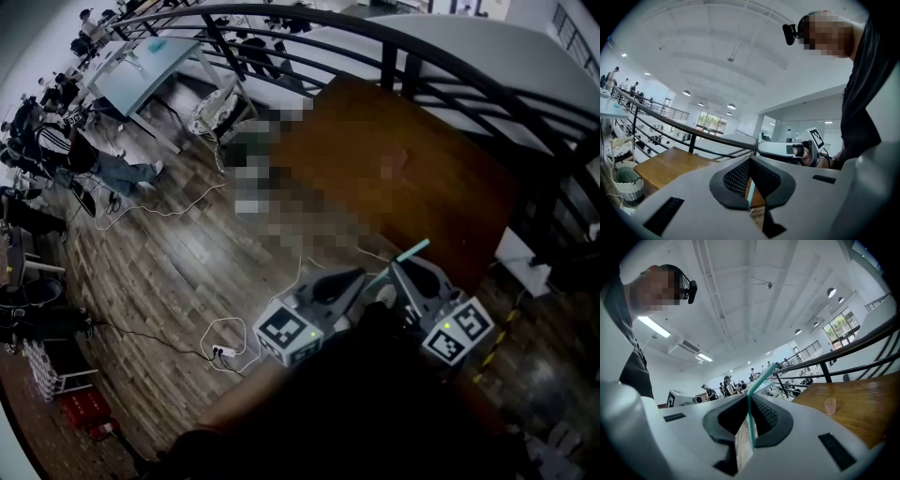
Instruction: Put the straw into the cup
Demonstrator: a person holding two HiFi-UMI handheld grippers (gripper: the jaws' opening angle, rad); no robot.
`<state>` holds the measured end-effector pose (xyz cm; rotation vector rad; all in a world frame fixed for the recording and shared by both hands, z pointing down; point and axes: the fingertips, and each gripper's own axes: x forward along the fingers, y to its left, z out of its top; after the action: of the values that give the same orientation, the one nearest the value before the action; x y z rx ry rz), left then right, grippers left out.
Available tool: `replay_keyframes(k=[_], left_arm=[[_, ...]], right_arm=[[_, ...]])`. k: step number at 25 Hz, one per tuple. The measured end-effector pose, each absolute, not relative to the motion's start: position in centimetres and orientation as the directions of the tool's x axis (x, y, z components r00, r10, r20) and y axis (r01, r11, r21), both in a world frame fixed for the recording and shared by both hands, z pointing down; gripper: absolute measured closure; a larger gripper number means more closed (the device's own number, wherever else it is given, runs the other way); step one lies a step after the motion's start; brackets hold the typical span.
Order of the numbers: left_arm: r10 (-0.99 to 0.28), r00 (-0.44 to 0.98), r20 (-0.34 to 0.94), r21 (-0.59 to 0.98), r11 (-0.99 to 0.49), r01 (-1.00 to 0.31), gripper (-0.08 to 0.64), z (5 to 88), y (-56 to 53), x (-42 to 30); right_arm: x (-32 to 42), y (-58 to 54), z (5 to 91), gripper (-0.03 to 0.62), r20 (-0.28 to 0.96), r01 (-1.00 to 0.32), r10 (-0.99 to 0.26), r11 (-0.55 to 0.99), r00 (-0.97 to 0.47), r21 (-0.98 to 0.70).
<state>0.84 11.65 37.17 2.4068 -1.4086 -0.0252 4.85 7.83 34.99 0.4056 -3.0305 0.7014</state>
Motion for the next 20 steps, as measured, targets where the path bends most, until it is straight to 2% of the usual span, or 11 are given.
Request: replay_keyframes(k=[8, 20], left_arm=[[-0.858, 0.485, 0.168, 0.316, -0.419, -0.851, 0.549, 37.1, 5.1, 1.5], [-0.854, 0.488, 0.181, 0.290, -0.428, -0.856, 0.549, 36.9, -4.4, 5.2]], right_arm=[[5.3, 1.1, 34.6, 0.558, 0.050, -0.219, -0.219, 0.874, -0.974, -0.434], [9.3, -8.7, 34.5, 0.558, 0.017, -0.222, -0.238, 0.873, -0.971, -0.435]])
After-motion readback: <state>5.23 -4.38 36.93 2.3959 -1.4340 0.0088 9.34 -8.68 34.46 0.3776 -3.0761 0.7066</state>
